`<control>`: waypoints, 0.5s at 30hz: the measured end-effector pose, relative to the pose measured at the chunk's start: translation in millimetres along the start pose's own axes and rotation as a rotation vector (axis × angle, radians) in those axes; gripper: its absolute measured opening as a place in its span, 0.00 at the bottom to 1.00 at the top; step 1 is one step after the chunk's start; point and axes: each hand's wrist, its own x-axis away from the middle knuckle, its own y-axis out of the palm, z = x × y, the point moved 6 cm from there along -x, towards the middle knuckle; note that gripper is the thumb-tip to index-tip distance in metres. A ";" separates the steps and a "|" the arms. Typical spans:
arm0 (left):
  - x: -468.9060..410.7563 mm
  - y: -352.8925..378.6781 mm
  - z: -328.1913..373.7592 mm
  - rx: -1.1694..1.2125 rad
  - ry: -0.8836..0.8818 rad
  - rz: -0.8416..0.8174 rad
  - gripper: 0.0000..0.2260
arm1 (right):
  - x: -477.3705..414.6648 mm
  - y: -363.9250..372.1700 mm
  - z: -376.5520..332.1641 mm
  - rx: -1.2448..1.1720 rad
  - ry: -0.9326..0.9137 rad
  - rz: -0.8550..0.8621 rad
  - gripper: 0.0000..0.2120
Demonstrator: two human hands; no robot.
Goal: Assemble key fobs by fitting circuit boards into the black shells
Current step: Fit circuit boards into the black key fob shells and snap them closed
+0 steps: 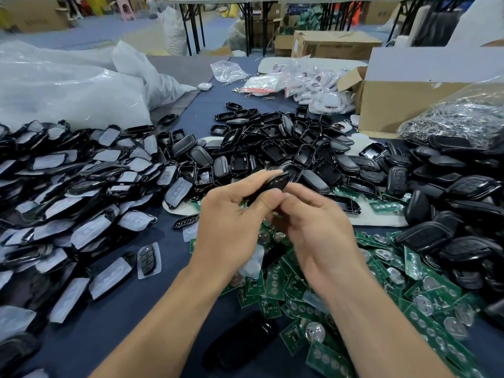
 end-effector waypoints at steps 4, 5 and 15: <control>4.7 -1.7 4.8 -0.344 0.086 -0.005 0.14 | 2.9 -11.2 -27.6 0.449 -0.401 0.118 0.17; 5.5 -0.7 5.7 -0.386 0.095 -0.025 0.14 | 3.0 -11.5 -26.8 0.429 -0.398 0.093 0.17; 12.3 0.9 16.0 -0.425 0.142 -0.087 0.15 | 3.3 -10.3 -16.8 0.256 -0.222 0.055 0.11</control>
